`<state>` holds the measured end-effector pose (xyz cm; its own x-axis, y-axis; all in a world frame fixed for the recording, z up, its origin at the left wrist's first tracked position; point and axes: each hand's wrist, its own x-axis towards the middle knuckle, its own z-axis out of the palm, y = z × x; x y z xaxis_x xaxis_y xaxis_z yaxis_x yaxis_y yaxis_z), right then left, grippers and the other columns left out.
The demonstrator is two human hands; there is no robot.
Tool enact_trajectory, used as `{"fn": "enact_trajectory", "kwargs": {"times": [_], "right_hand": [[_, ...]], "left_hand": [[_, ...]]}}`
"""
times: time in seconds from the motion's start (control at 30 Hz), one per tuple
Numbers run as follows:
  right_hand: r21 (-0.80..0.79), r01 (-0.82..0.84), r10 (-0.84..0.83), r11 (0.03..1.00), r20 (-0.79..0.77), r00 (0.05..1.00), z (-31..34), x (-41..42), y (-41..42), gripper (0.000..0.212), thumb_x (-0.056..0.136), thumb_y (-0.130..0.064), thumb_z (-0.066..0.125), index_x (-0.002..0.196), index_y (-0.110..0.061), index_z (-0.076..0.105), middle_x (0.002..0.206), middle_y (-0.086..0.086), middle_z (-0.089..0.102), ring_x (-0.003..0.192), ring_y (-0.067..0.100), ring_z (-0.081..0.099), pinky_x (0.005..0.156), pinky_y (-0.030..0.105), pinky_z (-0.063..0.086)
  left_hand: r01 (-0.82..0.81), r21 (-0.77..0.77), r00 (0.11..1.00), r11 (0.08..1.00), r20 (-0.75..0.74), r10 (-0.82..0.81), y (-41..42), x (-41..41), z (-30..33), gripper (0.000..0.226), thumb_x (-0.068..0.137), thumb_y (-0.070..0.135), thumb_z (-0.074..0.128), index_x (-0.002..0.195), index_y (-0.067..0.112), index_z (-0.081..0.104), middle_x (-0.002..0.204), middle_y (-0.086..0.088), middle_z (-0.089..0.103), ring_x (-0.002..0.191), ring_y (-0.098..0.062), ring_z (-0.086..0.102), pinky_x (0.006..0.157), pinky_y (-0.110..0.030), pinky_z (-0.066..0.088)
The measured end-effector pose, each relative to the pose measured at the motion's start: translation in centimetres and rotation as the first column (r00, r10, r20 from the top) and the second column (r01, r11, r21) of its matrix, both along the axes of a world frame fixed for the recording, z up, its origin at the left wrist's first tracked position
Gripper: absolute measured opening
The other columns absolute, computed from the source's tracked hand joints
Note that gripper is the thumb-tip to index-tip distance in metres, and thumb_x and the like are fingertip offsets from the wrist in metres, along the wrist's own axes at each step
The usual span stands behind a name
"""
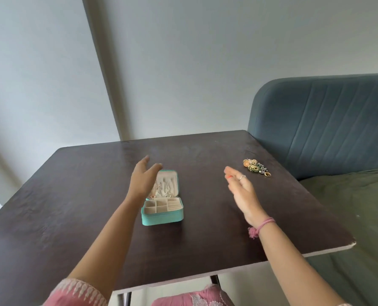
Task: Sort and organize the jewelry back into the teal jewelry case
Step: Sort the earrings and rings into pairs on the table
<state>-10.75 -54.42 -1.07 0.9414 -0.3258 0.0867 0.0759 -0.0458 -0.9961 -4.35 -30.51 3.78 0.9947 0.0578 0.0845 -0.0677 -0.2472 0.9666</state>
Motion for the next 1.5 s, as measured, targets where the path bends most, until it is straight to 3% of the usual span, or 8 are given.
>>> {"fn": "enact_trajectory", "kwargs": {"times": [0.2,0.37,0.47,0.63,0.83,1.07,1.23,1.5], "right_hand": [[-0.124,0.249,-0.246,0.961,0.036,0.969,0.1,0.7,-8.0,0.028,0.098,-0.004,0.043,0.112,-0.018,0.063,0.122,-0.003,0.061,0.12,0.01,0.052,0.108,0.024,0.035],[-0.307,0.33,-0.358,0.893,-0.039,0.933,-1.4,2.0,-12.1,0.039,0.096,-0.005,0.037,0.128,-0.013,0.058,0.133,0.005,0.053,0.126,0.018,0.048,0.111,0.028,0.031],[-0.39,0.294,-0.36,0.872,-0.106,0.927,-1.9,3.0,-13.2,0.042,0.096,-0.007,0.036,0.135,-0.013,0.052,0.14,0.004,0.047,0.129,0.018,0.045,0.106,0.022,0.028],[-0.485,0.208,-0.315,0.85,-0.15,0.937,-2.5,5.2,-14.4,0.043,0.099,-0.017,0.04,0.141,-0.012,0.044,0.146,0.005,0.043,0.134,0.02,0.042,0.112,0.03,0.028],[-0.625,0.098,-0.275,0.774,-0.192,0.942,-2.6,8.3,-15.2,0.043,0.103,-0.022,0.034,0.143,-0.01,0.041,0.149,0.007,0.039,0.138,0.02,0.035,0.111,0.027,0.023],[-0.739,-0.034,-0.212,0.673,-0.236,0.948,-2.8,10.6,-15.2,0.044,0.103,-0.02,0.03,0.145,-0.009,0.037,0.151,0.007,0.036,0.14,0.021,0.03,0.114,0.028,0.019],[-0.764,-0.104,-0.168,0.636,-0.269,0.948,-2.6,9.9,-14.7,0.046,0.103,-0.022,0.028,0.148,-0.013,0.033,0.153,0.003,0.033,0.141,0.018,0.025,0.114,0.028,0.018],[-0.699,-0.12,-0.098,0.705,-0.264,0.959,-2.8,5.0,-10.9,0.046,0.102,-0.02,0.03,0.148,-0.013,0.031,0.153,0.003,0.033,0.142,0.017,0.025,0.114,0.026,0.018]], "left_hand": [[0.228,0.211,0.974,0.951,-0.03,-0.226,-8.5,2.6,1.0,0.061,0.088,0.021,0.062,0.143,0.009,0.038,0.148,-0.006,0.04,0.136,-0.019,0.038,0.112,-0.031,0.029],[0.408,0.213,0.911,0.888,-0.163,-0.379,-15.9,4.1,-1.5,0.057,0.089,0.018,0.06,0.142,0.007,0.039,0.145,-0.006,0.045,0.13,-0.019,0.045,0.104,-0.026,0.034],[0.446,0.207,0.889,0.871,-0.215,-0.404,-19.3,4.9,-3.3,0.055,0.092,0.02,0.057,0.142,0.009,0.038,0.145,-0.005,0.044,0.13,-0.019,0.045,0.107,-0.028,0.034],[0.468,0.242,0.884,0.85,-0.145,-0.445,-23.0,6.1,-5.6,0.054,0.098,0.024,0.049,0.147,0.011,0.031,0.151,-0.004,0.037,0.135,-0.018,0.04,0.109,-0.026,0.027],[0.439,0.534,0.869,0.723,-0.05,-0.492,-26.0,8.1,-7.3,0.048,0.101,0.039,0.033,0.148,0.028,0.028,0.149,0.006,0.04,0.139,-0.013,0.032,0.111,-0.036,0.018],[0.416,0.694,0.822,0.588,-0.011,-0.569,-27.9,10.4,-8.2,0.044,0.102,0.035,0.024,0.145,0.035,0.034,0.154,0.009,0.03,0.144,-0.009,0.02,0.11,-0.035,0.015],[0.411,0.672,0.82,0.616,0.023,-0.572,-27.5,10.2,-8.1,0.043,0.099,0.025,0.03,0.136,0.024,0.05,0.141,0.002,0.049,0.131,-0.018,0.043,0.109,-0.034,0.027],[0.459,0.617,0.809,0.64,0.009,-0.588,-23.4,4.8,-7.9,0.042,0.098,0.02,0.035,0.138,0.018,0.047,0.142,-0.002,0.045,0.13,-0.02,0.042,0.107,-0.031,0.031]]}}
